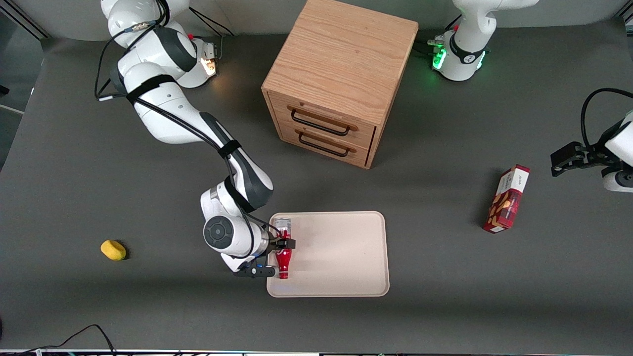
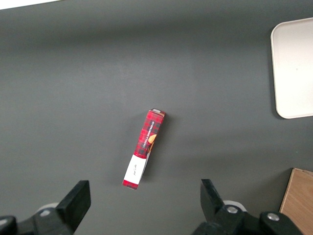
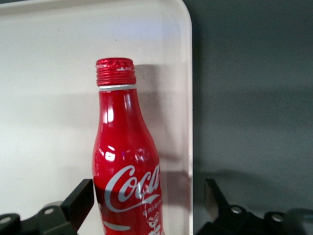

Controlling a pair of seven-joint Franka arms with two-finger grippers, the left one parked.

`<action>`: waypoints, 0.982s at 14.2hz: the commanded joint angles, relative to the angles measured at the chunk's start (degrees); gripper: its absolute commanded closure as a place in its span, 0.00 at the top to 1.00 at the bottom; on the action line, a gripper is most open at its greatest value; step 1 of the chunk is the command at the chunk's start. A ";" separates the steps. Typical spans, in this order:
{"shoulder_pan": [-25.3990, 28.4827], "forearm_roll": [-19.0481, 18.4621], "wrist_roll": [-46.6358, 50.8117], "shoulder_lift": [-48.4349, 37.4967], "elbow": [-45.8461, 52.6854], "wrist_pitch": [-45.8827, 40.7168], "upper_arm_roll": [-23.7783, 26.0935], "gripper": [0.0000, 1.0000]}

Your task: Place coke bottle on tray

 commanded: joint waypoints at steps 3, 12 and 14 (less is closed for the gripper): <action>0.80 0.64 1.21 -0.28 0.81 0.26 -0.61 1.00; -5.69 0.73 -0.11 -25.73 -19.72 -0.53 -0.53 1.00; -8.76 0.47 -3.34 -34.26 -27.54 -0.53 -0.53 1.00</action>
